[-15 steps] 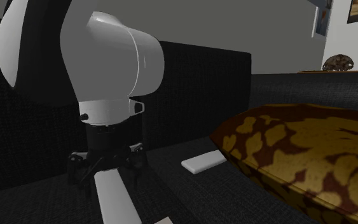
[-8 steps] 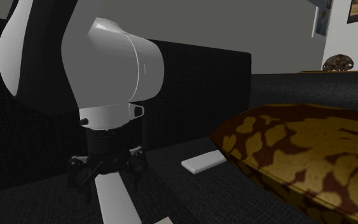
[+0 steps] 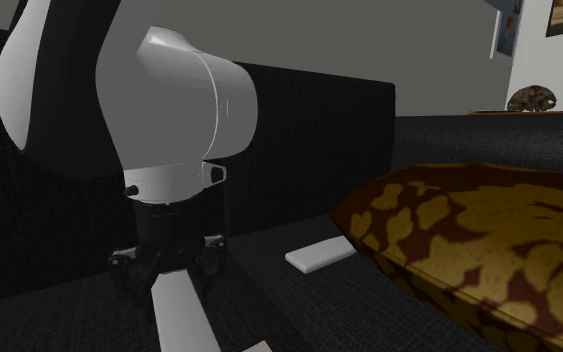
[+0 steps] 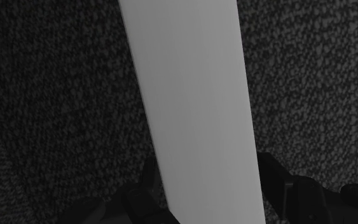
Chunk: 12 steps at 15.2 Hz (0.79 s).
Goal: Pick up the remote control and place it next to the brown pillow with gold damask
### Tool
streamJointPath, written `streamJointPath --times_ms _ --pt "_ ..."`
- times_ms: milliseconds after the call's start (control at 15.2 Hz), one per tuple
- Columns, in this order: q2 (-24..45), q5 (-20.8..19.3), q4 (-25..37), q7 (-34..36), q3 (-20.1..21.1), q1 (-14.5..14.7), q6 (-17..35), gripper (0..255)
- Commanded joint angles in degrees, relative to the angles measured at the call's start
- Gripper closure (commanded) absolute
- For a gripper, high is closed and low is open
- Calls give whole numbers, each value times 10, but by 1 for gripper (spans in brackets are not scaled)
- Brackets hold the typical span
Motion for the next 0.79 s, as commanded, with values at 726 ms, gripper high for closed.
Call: streamJointPath --times_ms 726 --pt "-35 13 25 -8 4 -4 -60 255"
